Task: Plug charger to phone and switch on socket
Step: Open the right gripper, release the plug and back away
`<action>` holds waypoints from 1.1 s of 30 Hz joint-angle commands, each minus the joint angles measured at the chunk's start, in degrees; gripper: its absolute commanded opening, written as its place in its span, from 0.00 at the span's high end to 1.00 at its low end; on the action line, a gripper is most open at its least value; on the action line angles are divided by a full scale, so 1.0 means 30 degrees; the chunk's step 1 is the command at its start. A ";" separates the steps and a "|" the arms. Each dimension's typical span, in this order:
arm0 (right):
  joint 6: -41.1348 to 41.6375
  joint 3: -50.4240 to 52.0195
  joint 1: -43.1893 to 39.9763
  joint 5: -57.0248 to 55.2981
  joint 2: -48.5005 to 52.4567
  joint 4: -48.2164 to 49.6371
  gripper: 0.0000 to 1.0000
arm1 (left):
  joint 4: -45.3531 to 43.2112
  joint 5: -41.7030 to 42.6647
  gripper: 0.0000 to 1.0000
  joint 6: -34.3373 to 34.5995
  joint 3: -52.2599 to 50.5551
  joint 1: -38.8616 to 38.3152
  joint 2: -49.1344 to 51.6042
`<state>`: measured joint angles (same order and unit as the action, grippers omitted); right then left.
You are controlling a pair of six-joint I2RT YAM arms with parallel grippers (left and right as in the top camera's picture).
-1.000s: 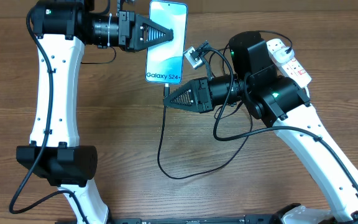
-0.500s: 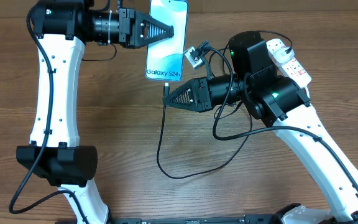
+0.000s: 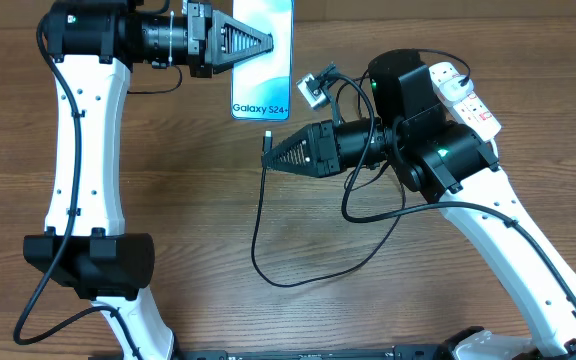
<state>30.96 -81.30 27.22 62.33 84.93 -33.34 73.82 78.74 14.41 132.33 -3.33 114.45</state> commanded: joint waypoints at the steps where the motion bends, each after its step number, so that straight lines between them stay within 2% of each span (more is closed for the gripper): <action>1: 0.1654 -0.0058 -0.0080 0.0022 0.0022 0.0488 0.96 | -0.0109 -0.0430 0.96 0.1362 0.0044 0.0051 -0.0117; 17: 0.2441 -0.0058 0.0146 0.0102 0.0022 0.1661 0.96 | -0.0233 -0.0262 0.96 0.1756 0.0044 -0.0430 -0.0117; 33: 0.2798 -0.0058 0.0204 -0.0262 0.0022 0.2237 0.96 | -0.0255 0.0656 0.96 0.0976 0.0044 -0.0561 -0.0117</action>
<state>39.05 -81.30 27.83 61.23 84.93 -27.00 73.25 76.27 19.07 132.33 -4.54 114.45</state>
